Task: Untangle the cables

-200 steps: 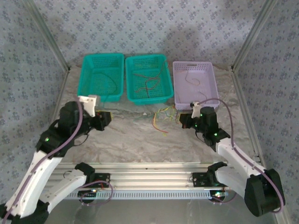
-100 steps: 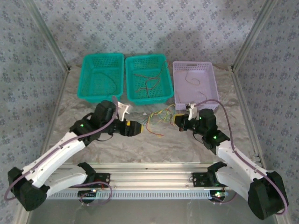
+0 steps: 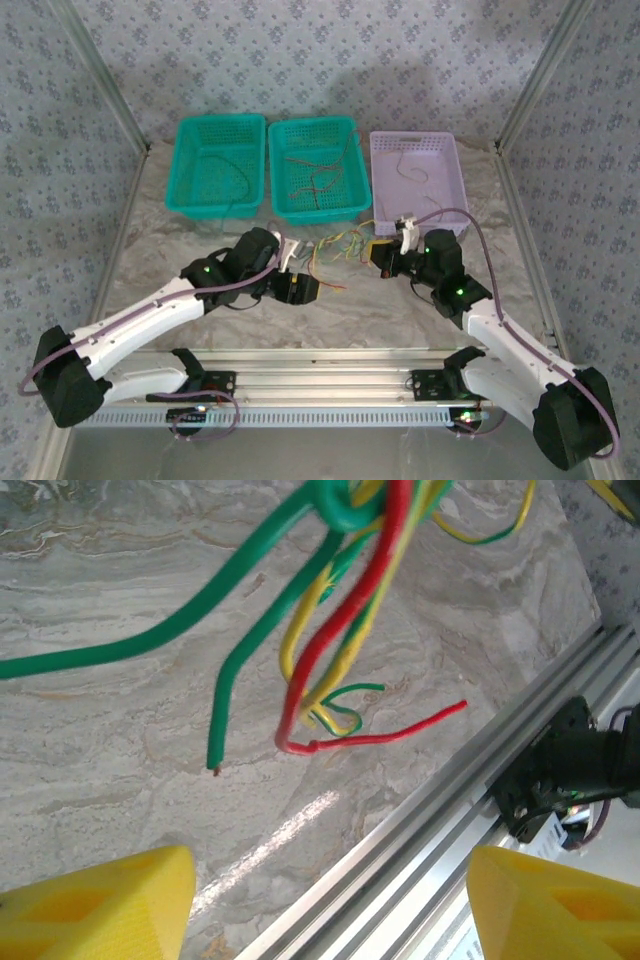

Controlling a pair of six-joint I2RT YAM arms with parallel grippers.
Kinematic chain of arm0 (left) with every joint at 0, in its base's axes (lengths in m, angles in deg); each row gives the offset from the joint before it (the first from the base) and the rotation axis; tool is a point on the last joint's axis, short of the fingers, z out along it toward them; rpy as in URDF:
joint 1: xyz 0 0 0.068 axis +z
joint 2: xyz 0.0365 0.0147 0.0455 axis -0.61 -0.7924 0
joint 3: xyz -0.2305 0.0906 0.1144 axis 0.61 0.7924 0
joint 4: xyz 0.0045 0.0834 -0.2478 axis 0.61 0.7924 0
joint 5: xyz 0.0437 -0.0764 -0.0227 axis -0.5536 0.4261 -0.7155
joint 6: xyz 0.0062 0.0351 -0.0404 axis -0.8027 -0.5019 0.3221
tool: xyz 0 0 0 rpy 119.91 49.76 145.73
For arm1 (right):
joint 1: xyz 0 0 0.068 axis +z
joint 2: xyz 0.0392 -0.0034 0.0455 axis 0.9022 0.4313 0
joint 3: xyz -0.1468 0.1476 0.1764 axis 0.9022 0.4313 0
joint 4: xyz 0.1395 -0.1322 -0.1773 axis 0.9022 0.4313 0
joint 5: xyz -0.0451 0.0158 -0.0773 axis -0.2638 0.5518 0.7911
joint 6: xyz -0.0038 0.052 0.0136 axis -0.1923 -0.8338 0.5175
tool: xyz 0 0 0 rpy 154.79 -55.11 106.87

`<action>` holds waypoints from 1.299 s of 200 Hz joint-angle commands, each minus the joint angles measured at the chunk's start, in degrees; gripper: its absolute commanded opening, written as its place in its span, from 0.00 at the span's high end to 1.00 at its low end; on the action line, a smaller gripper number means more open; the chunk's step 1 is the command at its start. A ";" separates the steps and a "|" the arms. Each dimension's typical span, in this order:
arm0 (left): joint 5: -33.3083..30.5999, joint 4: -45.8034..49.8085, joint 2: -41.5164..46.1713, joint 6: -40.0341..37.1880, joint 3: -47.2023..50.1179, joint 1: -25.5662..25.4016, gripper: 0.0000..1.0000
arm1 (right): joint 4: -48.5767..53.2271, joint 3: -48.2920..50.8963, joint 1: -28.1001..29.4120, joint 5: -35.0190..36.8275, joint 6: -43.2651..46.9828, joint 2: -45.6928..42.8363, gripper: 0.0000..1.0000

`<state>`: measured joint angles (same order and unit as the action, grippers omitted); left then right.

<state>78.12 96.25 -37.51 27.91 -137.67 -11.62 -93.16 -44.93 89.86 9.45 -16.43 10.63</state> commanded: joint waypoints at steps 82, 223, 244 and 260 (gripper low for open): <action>-4.60 -8.47 -1.17 10.52 3.15 -1.37 0.48 | -2.42 -2.75 3.55 2.37 -1.99 2.01 1.00; -6.28 -8.38 -0.53 11.36 3.60 -1.78 0.76 | -3.00 -3.46 4.38 4.30 -2.88 3.02 1.00; -6.47 -8.62 -0.71 11.44 3.60 -1.78 0.83 | -3.31 -3.29 4.46 4.11 -3.16 2.92 1.00; -6.72 -8.54 -0.62 11.26 3.47 -1.77 0.85 | -3.39 -3.19 4.47 4.04 -3.27 2.95 1.00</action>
<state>72.11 88.08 -39.10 39.43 -133.76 -13.07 -94.10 -46.42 93.86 13.37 -18.63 13.65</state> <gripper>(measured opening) 0.160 0.053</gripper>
